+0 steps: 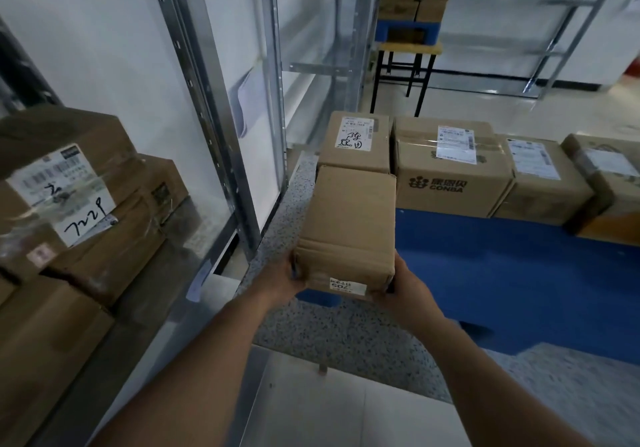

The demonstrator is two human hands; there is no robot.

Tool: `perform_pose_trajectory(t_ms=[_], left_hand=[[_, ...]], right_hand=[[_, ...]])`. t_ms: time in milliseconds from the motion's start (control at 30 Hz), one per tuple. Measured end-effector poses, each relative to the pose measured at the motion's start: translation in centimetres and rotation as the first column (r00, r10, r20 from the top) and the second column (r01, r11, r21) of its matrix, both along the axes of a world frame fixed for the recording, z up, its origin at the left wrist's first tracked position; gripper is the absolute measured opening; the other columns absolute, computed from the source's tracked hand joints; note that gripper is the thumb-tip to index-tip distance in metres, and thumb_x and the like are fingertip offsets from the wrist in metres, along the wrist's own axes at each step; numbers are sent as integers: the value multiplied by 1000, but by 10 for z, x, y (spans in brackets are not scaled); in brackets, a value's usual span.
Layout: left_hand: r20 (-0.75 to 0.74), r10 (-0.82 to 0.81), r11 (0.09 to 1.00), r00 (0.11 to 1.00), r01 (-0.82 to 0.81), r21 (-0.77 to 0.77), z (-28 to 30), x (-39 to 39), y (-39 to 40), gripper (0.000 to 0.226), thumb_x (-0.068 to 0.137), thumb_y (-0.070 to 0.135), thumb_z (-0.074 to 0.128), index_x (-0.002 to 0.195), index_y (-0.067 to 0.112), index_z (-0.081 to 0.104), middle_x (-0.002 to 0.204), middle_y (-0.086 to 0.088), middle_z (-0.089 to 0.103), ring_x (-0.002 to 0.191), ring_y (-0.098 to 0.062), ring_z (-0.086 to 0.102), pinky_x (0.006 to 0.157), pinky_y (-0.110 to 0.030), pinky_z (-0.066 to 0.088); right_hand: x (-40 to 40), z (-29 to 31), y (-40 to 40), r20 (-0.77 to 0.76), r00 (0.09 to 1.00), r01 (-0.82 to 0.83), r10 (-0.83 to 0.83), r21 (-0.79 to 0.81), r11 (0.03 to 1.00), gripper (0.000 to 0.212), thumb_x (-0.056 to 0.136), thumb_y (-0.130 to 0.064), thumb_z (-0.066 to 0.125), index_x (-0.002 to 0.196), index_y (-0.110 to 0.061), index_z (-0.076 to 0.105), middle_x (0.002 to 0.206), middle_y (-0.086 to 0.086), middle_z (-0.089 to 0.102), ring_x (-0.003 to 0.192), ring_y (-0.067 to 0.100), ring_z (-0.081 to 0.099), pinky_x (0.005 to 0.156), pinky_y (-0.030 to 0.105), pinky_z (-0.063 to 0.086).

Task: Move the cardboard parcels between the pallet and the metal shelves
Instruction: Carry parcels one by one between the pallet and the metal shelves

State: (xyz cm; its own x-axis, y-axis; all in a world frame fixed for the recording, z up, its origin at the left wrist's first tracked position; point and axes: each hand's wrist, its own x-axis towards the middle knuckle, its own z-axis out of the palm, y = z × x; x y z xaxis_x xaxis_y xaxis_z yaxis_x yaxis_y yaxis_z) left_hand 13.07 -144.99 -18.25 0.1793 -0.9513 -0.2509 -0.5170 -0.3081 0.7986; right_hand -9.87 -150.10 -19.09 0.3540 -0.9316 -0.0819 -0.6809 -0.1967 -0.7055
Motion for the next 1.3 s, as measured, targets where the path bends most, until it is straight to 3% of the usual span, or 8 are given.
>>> perform_pose_trajectory(t_ms=[267, 433, 567, 733, 833, 967, 1100, 1300], left_hand=[[86, 43, 998, 995, -46, 35, -16, 6, -8, 30, 91, 28, 58, 120, 23, 52, 121, -1, 62, 88, -2, 50, 58, -6, 32], [62, 61, 998, 996, -63, 28, -21, 11, -12, 37, 92, 26, 57, 128, 18, 49, 124, -4, 61, 101, -10, 54, 73, -20, 37], [47, 87, 996, 995, -89, 31, -24, 13, -14, 42, 92, 23, 57, 132, 17, 46, 125, -6, 60, 113, -19, 55, 82, -23, 38], [67, 112, 993, 991, -115, 30, -29, 14, -15, 36, 92, 24, 57, 126, 17, 50, 120, -4, 62, 109, -17, 57, 85, -27, 42], [13, 140, 990, 990, -140, 19, -24, 8, -10, 46, 93, 16, 55, 136, 18, 40, 129, -7, 57, 116, -23, 55, 97, -32, 42], [121, 239, 971, 963, -235, -51, -16, -10, 23, 57, 93, 25, 54, 144, 29, 29, 144, -4, 43, 127, -28, 45, 97, -33, 37], [120, 321, 946, 939, -313, -84, -11, -35, 72, 57, 95, 25, 52, 146, 24, 28, 148, -3, 39, 132, -25, 40, 106, -42, 36], [205, 543, 839, 814, -519, -165, 11, -60, 150, 58, 94, 33, 52, 146, 23, 30, 150, -1, 35, 135, -20, 34, 106, -34, 31]], right_hand=[[9, -4, -11, -61, 998, -7, 7, 4, 1000, 45, 86, -30, 62, 127, -20, 46, 104, 9, 63, 96, 28, 55, 73, 40, 49], [15, -9, -10, -62, 998, 11, -12, -21, 1000, 46, 86, -30, 64, 128, -21, 47, 94, 3, 53, 100, 29, 49, 70, 33, 40], [18, -12, -12, -85, 996, 13, -16, -33, 999, 53, 86, -31, 62, 135, -22, 42, 109, 8, 59, 106, 28, 45, 75, 34, 41], [19, -11, -10, -122, 992, 13, -19, -49, 999, 59, 88, -34, 60, 140, -19, 37, 119, 6, 59, 110, 26, 44, 82, 36, 43], [17, -8, -10, -116, 993, -13, 10, -23, 1000, 56, 88, -31, 59, 138, -18, 38, 118, 7, 59, 111, 26, 47, 84, 36, 45], [12, -2, 2, -145, 989, 12, -17, -34, 999, 61, 90, -34, 56, 142, -14, 33, 130, 9, 49, 120, 27, 45, 89, 36, 44], [7, 7, 34, -123, 989, 48, -79, -239, 970, 36, 88, -33, 58, 120, -16, 51, 108, 3, 52, 104, 23, 50, 71, 31, 40], [0, 23, 81, -88, 996, -61, 34, -326, 944, 30, 88, -30, 59, 113, -15, 53, 101, 3, 55, 90, 18, 52, 73, 33, 48]])
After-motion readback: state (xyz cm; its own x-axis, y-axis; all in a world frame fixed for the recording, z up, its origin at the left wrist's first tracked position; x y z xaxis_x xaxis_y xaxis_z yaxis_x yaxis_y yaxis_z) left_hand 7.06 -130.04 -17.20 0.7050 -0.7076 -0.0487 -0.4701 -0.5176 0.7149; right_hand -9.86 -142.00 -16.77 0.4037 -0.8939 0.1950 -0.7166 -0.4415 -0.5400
